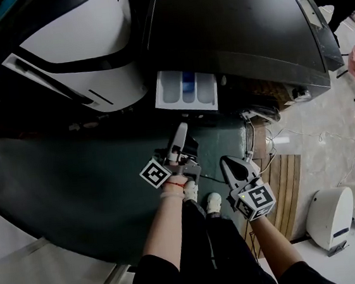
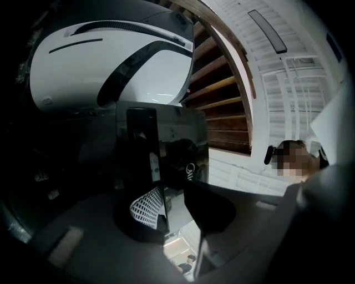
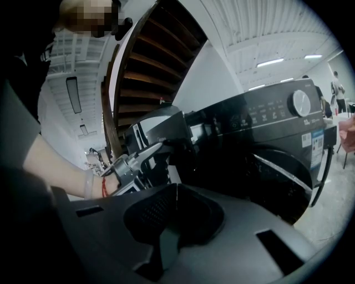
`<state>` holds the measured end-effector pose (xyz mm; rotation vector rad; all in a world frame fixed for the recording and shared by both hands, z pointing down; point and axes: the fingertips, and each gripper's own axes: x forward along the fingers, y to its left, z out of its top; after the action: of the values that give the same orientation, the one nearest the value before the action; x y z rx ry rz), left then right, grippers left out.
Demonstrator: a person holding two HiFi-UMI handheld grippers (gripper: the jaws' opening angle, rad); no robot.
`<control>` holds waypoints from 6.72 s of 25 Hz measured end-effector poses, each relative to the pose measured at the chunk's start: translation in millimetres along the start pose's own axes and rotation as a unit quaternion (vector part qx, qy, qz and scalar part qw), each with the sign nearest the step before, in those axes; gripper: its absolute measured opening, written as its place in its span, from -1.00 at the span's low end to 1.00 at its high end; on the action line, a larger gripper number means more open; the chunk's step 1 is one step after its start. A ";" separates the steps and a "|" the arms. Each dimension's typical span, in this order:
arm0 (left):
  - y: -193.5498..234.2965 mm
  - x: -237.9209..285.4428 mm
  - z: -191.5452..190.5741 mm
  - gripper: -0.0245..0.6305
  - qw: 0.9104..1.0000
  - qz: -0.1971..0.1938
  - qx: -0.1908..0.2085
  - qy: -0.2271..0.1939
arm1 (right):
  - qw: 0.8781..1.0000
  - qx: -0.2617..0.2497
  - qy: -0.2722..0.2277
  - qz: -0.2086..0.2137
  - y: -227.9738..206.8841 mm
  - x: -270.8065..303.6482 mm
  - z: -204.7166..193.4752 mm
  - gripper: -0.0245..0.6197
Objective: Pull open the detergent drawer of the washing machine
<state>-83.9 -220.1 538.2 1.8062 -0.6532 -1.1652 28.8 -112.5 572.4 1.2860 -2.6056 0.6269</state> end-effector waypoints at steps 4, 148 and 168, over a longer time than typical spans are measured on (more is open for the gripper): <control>-2.1 -4.9 -0.4 -0.59 1.000 0.000 0.001 -0.003 | 1.000 -0.002 0.003 0.002 0.8 -2.9 -3.2 -0.89; -263.7 -86.8 42.4 -0.90 0.737 0.268 0.611 0.110 | 0.983 -0.108 -0.137 0.064 47.7 -120.7 204.3 -0.89; -259.5 -92.7 46.9 -0.90 0.740 0.276 0.603 0.112 | 0.982 -0.106 -0.139 0.072 53.8 -117.7 203.6 -0.89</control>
<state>-172.2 -38.6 344.8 2.3806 -1.9218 0.0379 65.5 -88.5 335.2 1.2011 -2.9143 0.1879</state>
